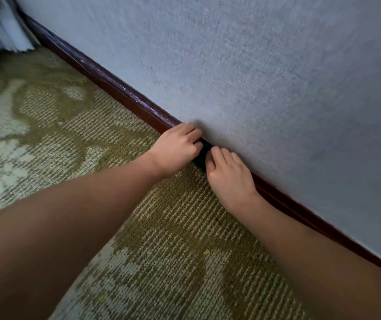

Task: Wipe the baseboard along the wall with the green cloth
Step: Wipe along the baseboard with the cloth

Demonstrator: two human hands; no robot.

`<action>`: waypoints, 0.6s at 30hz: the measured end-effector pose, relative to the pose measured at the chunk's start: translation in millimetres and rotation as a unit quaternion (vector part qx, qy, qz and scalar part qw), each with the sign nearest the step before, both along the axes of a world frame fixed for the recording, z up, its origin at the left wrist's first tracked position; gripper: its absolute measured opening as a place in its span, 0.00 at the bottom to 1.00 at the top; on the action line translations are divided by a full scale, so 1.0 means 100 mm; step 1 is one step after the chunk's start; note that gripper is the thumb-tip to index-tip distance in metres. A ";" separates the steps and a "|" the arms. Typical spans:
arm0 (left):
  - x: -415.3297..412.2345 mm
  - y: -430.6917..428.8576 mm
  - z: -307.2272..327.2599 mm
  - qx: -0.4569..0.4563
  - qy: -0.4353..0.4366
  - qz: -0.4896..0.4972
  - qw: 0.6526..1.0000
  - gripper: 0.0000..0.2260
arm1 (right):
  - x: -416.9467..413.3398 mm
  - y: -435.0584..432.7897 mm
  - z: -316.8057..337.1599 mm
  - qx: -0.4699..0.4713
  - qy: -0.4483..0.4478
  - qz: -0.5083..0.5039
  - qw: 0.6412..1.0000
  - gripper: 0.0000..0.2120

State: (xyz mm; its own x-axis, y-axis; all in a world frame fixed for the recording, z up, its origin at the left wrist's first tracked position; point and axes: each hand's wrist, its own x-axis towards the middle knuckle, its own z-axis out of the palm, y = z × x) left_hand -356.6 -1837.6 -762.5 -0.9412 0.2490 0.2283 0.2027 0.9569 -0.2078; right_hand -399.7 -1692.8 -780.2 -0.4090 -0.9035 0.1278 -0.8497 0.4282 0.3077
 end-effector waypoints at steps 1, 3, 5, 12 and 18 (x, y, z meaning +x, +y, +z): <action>0.00 -0.02 -0.02 0.000 0.005 -0.012 1.000 0.09 | 0.00 -0.01 0.00 -0.018 0.008 -0.008 1.000 0.13; 0.00 -0.05 -0.06 -0.003 0.014 -0.037 0.999 0.08 | 0.00 -0.01 -0.01 -0.028 0.002 -0.014 1.000 0.12; 0.00 -0.12 -0.09 -0.015 0.027 -0.071 0.997 0.08 | 0.03 0.00 -0.03 -0.038 0.004 -0.018 0.999 0.13; -0.02 -0.42 -0.20 -0.030 0.065 -0.158 0.985 0.03 | 0.09 -0.09 -0.11 -0.037 0.026 -0.047 0.998 0.18; -0.09 -0.69 -0.18 -0.038 0.073 -0.213 0.974 0.10 | 0.07 -0.21 -0.08 0.009 0.036 -0.025 0.999 0.21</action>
State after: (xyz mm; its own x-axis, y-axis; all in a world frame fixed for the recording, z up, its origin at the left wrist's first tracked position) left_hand -366.1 -1907.0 -780.4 -0.7078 0.6308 0.3179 0.5407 0.7734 -0.3309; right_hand -392.9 -1713.8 -788.0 -0.4435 -0.8850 0.1419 -0.8034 0.4627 0.3748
